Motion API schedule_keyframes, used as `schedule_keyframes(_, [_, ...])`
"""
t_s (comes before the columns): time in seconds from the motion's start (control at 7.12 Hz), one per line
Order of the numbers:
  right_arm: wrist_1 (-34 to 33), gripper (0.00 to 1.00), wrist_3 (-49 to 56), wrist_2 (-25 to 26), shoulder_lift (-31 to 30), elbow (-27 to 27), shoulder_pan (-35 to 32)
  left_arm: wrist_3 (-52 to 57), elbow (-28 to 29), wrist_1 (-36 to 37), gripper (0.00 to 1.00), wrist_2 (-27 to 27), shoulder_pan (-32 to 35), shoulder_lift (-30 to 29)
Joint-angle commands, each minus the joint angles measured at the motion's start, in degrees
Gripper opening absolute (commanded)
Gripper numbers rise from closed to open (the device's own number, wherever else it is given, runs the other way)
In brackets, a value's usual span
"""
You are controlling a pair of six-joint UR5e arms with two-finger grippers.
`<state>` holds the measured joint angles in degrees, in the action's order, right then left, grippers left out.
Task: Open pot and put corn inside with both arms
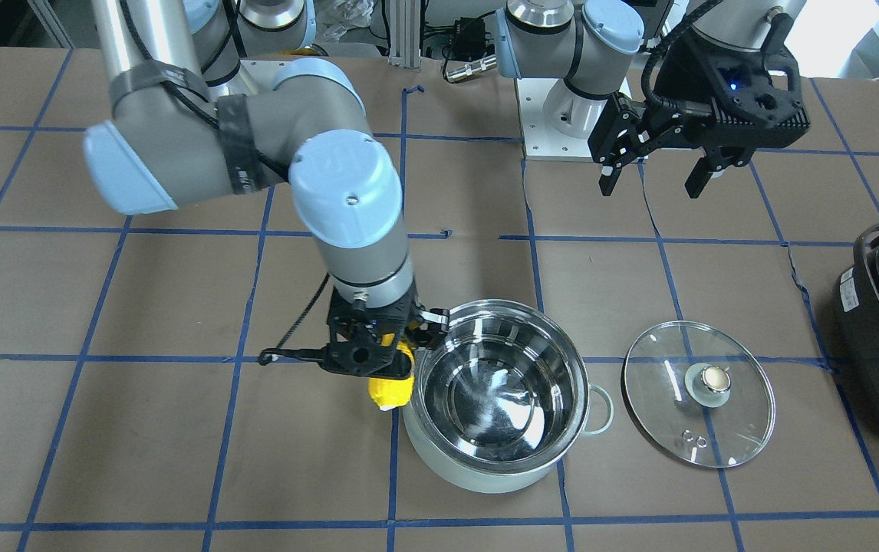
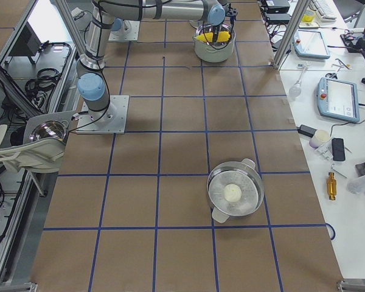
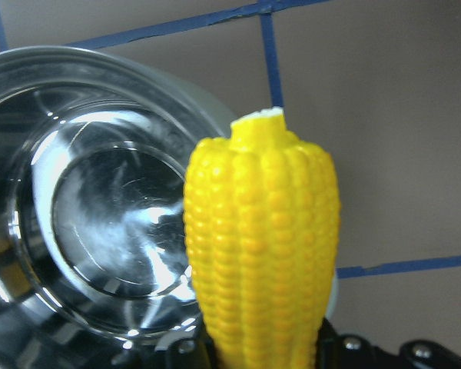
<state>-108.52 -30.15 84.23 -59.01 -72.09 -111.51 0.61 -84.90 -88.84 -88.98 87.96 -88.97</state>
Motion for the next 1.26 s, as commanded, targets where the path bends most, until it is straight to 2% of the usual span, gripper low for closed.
schedule_keyframes(0.0, [-5.45, 0.02, -3.07, 0.05, 5.11, 4.58, -3.53, 0.01, 0.00, -0.02, 1.00, -0.05, 0.02, 0.02])
schedule_keyframes(0.28, [-6.88, 0.02, -3.43, -0.12, 7.06, 7.04, -3.63, 0.01, 0.00, -0.11, 1.00, -0.14, 0.02, 0.02])
schedule_keyframes(0.42, [-10.02, 0.05, -3.43, -0.73, 8.28, 7.23, -3.63, 0.01, 0.00, -0.37, 1.00, -0.40, 0.02, 0.02])
schedule_keyframes(0.56, [-11.01, 0.08, -3.34, -1.35, 9.43, 6.88, -4.24, 0.01, 0.00, -0.37, 1.00, -0.05, 0.02, 0.02])
schedule_keyframes(0.84, [-9.96, 0.06, -2.73, -1.44, 9.96, 5.65, -4.95, 0.01, -0.09, -0.37, 1.00, -0.23, -0.07, 0.02])
schedule_keyframes(0.98, [-9.96, 0.14, -2.55, -1.35, 10.31, 5.56, -4.95, 0.27, -0.09, -0.37, 1.00, -0.40, 0.02, 0.02])
schedule_keyframes(1.12, [-9.87, 0.73, -2.46, -1.35, 10.23, 5.04, -4.95, 0.18, -0.27, -0.29, 1.00, -0.23, 0.02, 0.02])
